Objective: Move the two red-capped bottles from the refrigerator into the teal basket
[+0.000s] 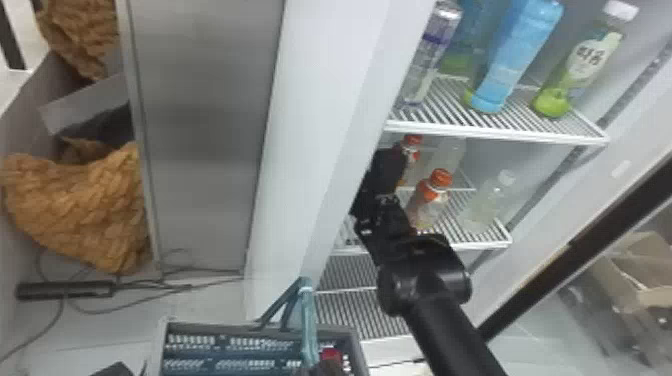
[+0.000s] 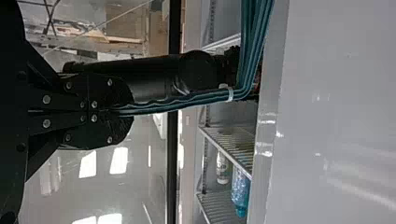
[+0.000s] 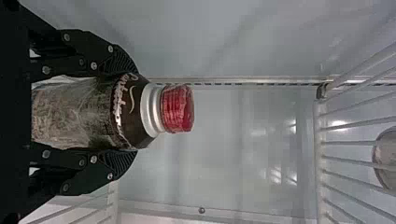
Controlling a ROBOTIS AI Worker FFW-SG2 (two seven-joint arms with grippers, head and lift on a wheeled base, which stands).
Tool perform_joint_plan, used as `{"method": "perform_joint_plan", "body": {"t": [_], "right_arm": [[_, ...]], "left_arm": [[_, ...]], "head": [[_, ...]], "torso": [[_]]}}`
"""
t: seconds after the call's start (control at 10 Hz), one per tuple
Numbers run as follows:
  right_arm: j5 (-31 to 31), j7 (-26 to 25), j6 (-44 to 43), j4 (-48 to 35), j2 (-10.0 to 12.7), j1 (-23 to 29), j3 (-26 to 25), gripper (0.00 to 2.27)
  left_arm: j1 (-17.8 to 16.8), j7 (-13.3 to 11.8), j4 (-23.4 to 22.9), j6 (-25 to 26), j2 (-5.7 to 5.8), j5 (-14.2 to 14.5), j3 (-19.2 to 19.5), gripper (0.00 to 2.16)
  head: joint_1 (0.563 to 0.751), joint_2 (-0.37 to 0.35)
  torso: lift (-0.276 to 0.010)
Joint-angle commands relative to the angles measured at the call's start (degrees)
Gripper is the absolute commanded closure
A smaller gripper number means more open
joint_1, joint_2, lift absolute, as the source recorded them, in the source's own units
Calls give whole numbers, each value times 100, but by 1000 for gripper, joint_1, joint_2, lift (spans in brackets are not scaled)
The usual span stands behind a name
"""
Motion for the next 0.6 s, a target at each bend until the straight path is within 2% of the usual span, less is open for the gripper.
{"method": "perform_joint_plan", "body": {"t": [0.0, 0.1, 0.5], "right_arm": [[155, 5, 13, -581, 6, 347, -157, 713], [407, 5, 41, -1073, 15, 586, -306, 713], [453, 75, 618, -2536, -3, 1472, -694, 713]], "left_arm": [[14, -13, -2, -3, 0, 1, 22, 1156], [14, -22, -2, -3, 0, -11, 22, 1156], [71, -31, -2, -3, -9, -33, 79, 1156]], "head": [[695, -350], [695, -350], [695, -350]], "torso": [[-224], [-224], [-224]]}}
